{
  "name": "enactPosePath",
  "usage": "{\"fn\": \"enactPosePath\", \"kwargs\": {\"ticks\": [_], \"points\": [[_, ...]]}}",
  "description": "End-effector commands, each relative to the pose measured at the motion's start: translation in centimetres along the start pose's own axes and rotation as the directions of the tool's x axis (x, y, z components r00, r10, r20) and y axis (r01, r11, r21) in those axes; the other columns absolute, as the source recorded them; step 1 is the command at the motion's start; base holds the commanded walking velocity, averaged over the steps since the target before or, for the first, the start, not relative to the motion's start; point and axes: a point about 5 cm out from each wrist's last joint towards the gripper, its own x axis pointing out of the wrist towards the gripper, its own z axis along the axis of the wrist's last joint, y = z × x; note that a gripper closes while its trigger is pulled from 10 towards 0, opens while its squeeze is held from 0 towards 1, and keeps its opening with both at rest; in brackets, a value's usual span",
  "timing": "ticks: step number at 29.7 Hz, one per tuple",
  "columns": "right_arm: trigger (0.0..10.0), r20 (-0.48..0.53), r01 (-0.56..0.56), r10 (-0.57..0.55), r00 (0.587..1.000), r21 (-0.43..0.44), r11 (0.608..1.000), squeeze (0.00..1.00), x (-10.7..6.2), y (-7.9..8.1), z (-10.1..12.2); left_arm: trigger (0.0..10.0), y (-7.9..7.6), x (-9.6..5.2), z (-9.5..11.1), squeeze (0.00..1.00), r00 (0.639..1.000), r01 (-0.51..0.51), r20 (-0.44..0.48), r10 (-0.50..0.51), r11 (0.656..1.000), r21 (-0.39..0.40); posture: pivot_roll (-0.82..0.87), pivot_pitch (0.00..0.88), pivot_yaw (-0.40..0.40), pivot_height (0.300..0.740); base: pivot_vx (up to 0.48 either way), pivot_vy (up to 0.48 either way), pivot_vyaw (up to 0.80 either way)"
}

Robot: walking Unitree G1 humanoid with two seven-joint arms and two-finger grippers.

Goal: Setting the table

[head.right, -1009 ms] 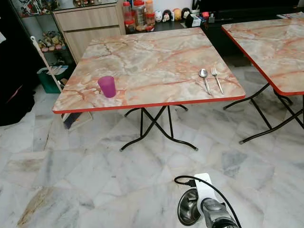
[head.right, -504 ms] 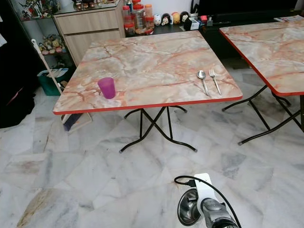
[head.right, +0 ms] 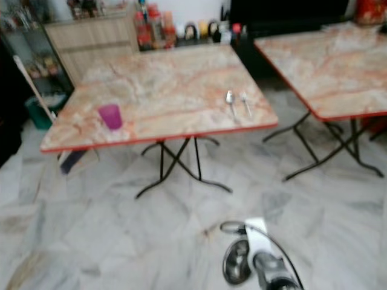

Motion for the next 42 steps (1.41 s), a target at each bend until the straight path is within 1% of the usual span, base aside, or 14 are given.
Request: {"fn": "enactPosePath", "kwargs": {"ticks": [1,4,6,9,18,34,42], "points": [[10.0,-0.02,0.007,-0.007,1.0,-0.031,1.0,0.0,-0.04,-0.49,0.1,10.0,-0.21,-0.07,-0.47,0.0,1.0,0.008,-0.021,-0.008,1.0,0.014,-0.05,0.0,0.081,0.736,0.0,-0.24,0.0],[10.0,-0.05,-0.002,0.0,0.999,-0.042,0.999,0.0,-0.05,-0.48,-0.14,10.0,-0.22,-0.08,-0.5,0.0,1.0,0.009,-0.021,-0.009,1.0,0.013,-0.05,0.0,0.08,0.736,0.0,0.0,0.0],[10.0,-0.094,-0.004,0.0,0.996,-0.041,0.999,0.0,-0.08,-0.48,-0.5,10.0,-0.2,-0.1,-0.54,0.0,1.0,0.009,-0.021,-0.009,1.0,0.013,-0.05,0.002,0.082,0.736,0.0,0.0,0.0],[10.0,-0.108,-0.005,0.0,0.994,-0.05,0.999,0.0,-0.09,-0.48,-0.62,10.0,-0.18,-0.12,-0.61,0.0,1.0,0.009,-0.023,-0.009,1.0,0.014,-0.04,0.002,0.082,0.736,0.0,0.0,0.0],[10.0,-0.123,-0.004,-0.003,0.992,-0.054,0.999,0.0,-0.1,-0.47,-0.68,10.0,-0.12,-0.14,-0.64,0.0,1.0,0.009,-0.022,-0.009,1.0,0.015,-0.04,0.004,0.084,0.736,0.0,0.0,0.0],[10.0,-0.111,-0.006,0.001,0.994,-0.038,0.999,0.0,-0.09,-0.39,-0.56,10.0,-0.08,-0.11,-0.53,0.0,1.0,0.006,-0.019,-0.006,1.0,0.018,-0.04,0.0,0.084,0.736,0.0,0.0,0.0],[10.0,-0.104,-0.007,0.003,0.995,-0.035,0.999,0.0,-0.08,-0.4,-0.5,10.0,-0.08,-0.1,-0.52,0.0,1.0,0.005,-0.02,-0.004,1.0,0.02,-0.04,0.0,0.082,0.736,0.0,-0.437,0.0]]}}
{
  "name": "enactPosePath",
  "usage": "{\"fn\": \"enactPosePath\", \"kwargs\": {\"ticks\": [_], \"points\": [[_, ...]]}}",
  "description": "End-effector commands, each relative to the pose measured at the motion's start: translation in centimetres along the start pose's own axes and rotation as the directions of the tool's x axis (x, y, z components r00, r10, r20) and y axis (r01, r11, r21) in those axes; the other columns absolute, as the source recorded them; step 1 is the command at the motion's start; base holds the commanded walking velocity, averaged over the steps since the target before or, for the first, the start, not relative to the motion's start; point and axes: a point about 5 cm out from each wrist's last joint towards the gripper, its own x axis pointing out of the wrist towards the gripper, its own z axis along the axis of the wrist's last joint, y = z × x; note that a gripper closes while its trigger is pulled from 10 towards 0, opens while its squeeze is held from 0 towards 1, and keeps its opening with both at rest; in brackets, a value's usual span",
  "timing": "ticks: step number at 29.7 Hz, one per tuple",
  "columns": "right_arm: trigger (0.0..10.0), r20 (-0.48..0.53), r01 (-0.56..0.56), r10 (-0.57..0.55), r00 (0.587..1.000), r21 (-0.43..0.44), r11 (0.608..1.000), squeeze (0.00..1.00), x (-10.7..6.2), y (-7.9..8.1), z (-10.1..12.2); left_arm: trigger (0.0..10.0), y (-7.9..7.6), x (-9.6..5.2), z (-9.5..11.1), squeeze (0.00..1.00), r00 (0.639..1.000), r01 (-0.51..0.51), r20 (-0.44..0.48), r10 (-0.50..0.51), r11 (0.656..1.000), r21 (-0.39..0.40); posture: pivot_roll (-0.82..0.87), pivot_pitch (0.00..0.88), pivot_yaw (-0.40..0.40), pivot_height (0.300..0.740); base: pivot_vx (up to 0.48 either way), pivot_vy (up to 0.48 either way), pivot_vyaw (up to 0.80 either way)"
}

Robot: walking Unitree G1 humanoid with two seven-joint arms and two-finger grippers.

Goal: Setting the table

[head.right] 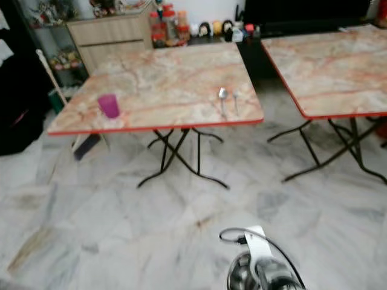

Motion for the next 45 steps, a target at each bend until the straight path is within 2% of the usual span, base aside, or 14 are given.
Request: {"fn": "enactPosePath", "kwargs": {"ticks": [1,8,15,21,26,29,35,41,45], "points": [[10.0,0.021,0.005,-0.005,1.0,0.009,1.0,0.0,-0.1,-0.2,0.6,10.0,-0.2,0.0,0.0,0.0,1.0,0.006,-0.006,-0.006,1.0,0.017,-0.04,0.0,0.082,0.736,0.0,-0.431,0.0],[10.0,0.026,0.009,-0.009,1.0,0.01,1.0,0.0,-0.1,-0.3,0.6,10.0,-0.4,0.0,0.0,0.0,1.0,0.007,0.01,-0.007,1.0,-0.027,-0.04,0.0,0.079,0.736,0.0,0.0,0.0],[10.0,0.035,0.009,-0.01,0.999,0.014,1.0,0.0,-0.1,-0.3,0.6,10.0,-0.4,0.0,0.1,0.0,1.0,0.017,0.018,-0.016,0.999,-0.033,-0.04,0.0,0.079,0.736,0.0,0.0,0.0],[10.0,0.051,0.005,-0.007,0.999,0.026,1.0,0.0,-0.1,-0.3,0.7,10.0,-0.5,0.0,0.2,0.0,0.999,0.016,0.033,-0.014,0.999,-0.046,-0.04,0.0,0.078,0.736,0.301,0.0,0.0],[10.0,0.058,0.004,-0.005,0.998,0.028,1.0,0.0,-0.1,-0.3,0.8,10.0,-0.6,-0.1,0.7,0.0,0.993,0.033,0.118,-0.016,0.989,-0.143,-0.04,0.0,0.078,0.736,0.38,0.0,0.0],[10.0,0.06,0.004,-0.006,0.998,0.028,1.0,0.0,-0.1,-0.3,0.8,10.0,-0.6,-0.1,1.0,0.0,0.989,0.035,0.15,-0.01,0.986,-0.165,-0.04,0.0,0.076,0.736,0.382,0.0,0.0],[10.0,0.064,0.004,-0.006,0.998,0.031,1.0,0.0,-0.1,-0.3,0.8,10.0,-0.6,-0.2,1.1,0.0,0.987,0.037,0.161,-0.01,0.986,-0.164,-0.04,0.0,0.076,0.736,0.383,0.0,0.0],[10.0,0.077,0.004,-0.007,0.997,0.041,0.999,0.0,-0.1,-0.3,0.9,10.0,-0.6,-0.3,1.4,0.0,0.978,0.053,0.21,-0.01,0.978,-0.203,-0.05,0.0,0.076,0.736,0.385,0.0,0.0],[10.0,0.08,0.003,-0.006,0.997,0.043,0.999,0.0,-0.1,-0.3,1.0,10.0,-0.6,-0.2,1.3,0.0,0.98,0.052,0.199,-0.013,0.98,-0.193,-0.05,0.0,0.076,0.736,0.389,0.0,0.0]]}}
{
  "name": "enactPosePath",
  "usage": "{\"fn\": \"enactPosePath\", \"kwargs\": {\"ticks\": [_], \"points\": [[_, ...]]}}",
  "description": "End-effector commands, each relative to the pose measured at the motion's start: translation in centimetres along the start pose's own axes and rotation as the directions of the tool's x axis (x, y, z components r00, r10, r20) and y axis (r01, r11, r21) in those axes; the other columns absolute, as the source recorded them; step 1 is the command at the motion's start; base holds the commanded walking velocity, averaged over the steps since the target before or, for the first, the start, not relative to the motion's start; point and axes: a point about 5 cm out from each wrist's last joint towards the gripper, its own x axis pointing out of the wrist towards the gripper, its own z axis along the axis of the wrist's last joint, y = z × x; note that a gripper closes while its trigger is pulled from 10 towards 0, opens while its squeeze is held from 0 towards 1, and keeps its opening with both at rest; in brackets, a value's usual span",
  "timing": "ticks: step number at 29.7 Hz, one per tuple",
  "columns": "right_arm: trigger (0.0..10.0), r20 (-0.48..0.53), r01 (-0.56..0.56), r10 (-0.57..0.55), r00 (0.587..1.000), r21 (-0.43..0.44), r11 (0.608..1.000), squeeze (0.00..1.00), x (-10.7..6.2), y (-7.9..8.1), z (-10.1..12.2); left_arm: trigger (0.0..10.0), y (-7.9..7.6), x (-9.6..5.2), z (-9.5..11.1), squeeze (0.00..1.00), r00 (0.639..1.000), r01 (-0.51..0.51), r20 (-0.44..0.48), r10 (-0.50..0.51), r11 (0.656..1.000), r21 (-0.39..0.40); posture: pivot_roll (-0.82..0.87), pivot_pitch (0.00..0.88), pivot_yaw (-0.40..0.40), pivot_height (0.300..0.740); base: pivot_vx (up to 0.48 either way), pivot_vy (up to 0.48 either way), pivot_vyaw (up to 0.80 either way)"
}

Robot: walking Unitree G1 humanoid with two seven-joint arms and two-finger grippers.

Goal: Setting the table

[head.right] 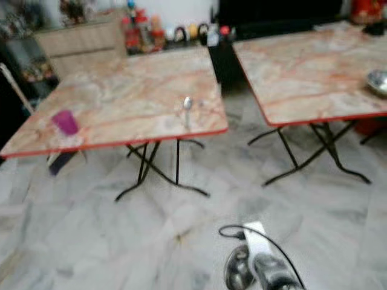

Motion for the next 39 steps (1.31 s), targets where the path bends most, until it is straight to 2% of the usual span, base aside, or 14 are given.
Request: {"fn": "enactPosePath", "kwargs": {"ticks": [1,21,31,34,39], "points": [[10.0,0.049,-0.04,0.04,0.998,0.007,0.999,0.0,0.02,1.57,1.62,10.0,1.31,-0.46,-0.55,0.0,0.999,-0.026,-0.027,0.026,1.0,0.015,-0.05,0.0,0.076,0.736,0.39,0.0,0.0],[10.0,0.06,-0.038,0.038,0.997,0.009,0.999,0.0,0.0,1.42,1.77,10.0,1.23,-0.39,-0.73,0.0,0.998,-0.026,-0.061,0.029,0.999,0.047,-0.05,0.001,0.072,0.736,0.348,0.0,0.0],[10.0,0.068,-0.04,0.039,0.997,0.009,0.999,0.0,0.0,1.29,1.69,10.0,1.2,-0.45,-1.09,0.0,0.995,-0.049,-0.082,0.053,0.998,0.049,-0.07,0.0,0.073,0.736,0.0,0.0,0.0],[10.0,0.073,-0.043,0.042,0.996,0.012,0.999,0.0,0.0,1.3,1.66,10.0,1.22,-0.46,-1.32,0.0,0.992,-0.047,-0.112,0.057,0.995,0.086,-0.08,0.0,0.075,0.736,0.0,0.0,0.0],[10.0,0.074,-0.043,0.042,0.996,0.012,0.999,0.0,0.0,1.3,1.58,10.0,1.22,-0.5,-1.42,0.0,0.992,-0.051,-0.115,0.06,0.995,0.085,-0.08,0.0,0.074,0.736,0.0,-0.049,0.0]]}}
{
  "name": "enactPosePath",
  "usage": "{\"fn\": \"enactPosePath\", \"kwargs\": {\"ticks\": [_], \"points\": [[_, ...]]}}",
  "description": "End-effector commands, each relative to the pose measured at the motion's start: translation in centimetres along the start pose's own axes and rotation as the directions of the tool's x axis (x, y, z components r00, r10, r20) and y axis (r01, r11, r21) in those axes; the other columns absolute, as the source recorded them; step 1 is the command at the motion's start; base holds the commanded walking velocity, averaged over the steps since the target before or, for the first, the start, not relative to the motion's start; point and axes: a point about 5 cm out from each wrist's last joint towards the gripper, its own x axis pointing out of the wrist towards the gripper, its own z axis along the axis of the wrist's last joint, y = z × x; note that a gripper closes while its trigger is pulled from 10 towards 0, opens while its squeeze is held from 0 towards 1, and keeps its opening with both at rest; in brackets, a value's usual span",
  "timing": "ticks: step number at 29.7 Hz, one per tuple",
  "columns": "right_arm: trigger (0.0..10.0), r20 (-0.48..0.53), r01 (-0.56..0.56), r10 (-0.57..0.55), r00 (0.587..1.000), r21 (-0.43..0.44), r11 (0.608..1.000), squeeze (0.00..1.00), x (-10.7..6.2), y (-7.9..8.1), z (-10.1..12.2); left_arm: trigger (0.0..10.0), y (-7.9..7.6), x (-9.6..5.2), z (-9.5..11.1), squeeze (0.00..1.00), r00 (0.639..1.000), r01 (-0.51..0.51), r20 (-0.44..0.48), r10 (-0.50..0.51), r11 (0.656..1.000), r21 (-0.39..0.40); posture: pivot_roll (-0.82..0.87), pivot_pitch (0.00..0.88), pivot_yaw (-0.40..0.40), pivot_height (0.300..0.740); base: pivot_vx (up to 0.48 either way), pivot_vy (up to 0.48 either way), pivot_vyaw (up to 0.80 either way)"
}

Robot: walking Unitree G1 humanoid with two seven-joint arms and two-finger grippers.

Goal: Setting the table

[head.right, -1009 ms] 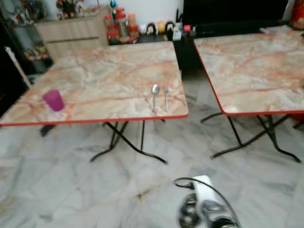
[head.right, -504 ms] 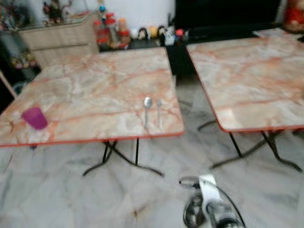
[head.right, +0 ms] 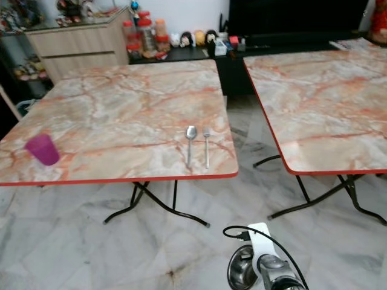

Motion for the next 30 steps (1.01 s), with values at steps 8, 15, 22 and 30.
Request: {"fn": "enactPosePath", "kwargs": {"ticks": [8,15,22,30], "points": [[10.0,0.016,0.004,-0.004,1.0,0.011,1.0,0.0,-0.01,-0.13,0.14,10.0,0.34,-0.06,-0.19,0.0,1.0,-0.009,-0.018,0.009,1.0,0.027,-0.09,0.0,0.076,0.736,0.0,-0.244,0.0],[10.0,0.023,0.0,0.0,1.0,0.005,1.0,0.0,-0.01,-0.05,0.09,10.0,0.37,-0.09,-0.31,0.0,1.0,-0.012,-0.025,0.012,0.999,0.03,-0.09,0.0,0.074,0.736,0.0,-0.241,0.0],[10.0,0.024,-0.002,0.002,1.0,0.005,1.0,0.0,0.0,0.04,-0.03,10.0,0.43,-0.14,-0.43,0.0,1.0,-0.013,-0.028,0.014,0.999,0.033,-0.1,0.0,0.077,0.736,0.0,-0.241,0.0],[10.0,0.026,-0.002,0.002,1.0,0.004,1.0,0.0,0.0,0.07,-0.12,10.0,0.45,-0.19,-0.52,0.0,0.999,-0.014,-0.029,0.015,0.999,0.033,-0.1,0.0,0.076,0.736,0.03,-0.154,0.0]]}}
